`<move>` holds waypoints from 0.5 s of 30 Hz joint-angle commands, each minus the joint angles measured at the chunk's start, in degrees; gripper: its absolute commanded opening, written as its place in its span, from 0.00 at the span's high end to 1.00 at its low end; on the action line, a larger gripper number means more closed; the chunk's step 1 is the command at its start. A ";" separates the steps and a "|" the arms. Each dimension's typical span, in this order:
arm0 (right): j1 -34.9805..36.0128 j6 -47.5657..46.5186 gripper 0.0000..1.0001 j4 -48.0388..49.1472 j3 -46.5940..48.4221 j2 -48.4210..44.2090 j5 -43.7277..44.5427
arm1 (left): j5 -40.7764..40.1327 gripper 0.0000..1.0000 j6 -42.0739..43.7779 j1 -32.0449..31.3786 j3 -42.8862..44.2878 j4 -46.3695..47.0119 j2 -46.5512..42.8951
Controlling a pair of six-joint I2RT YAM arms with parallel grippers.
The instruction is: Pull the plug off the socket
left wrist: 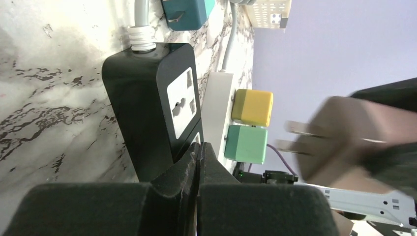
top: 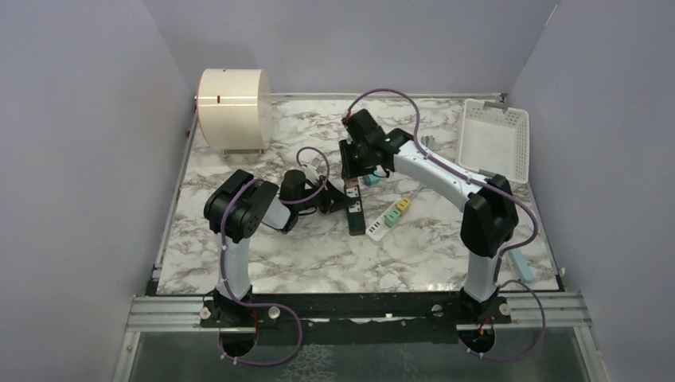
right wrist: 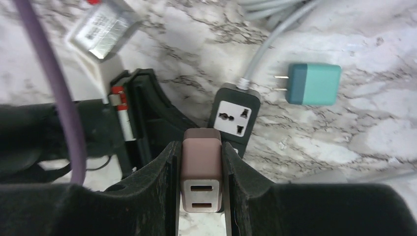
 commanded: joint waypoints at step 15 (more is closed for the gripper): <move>-18.48 -6.69 0.99 16.15 -6.84 -1.95 -29.23 | -20.35 1.00 27.88 1.01 11.75 -51.25 -16.30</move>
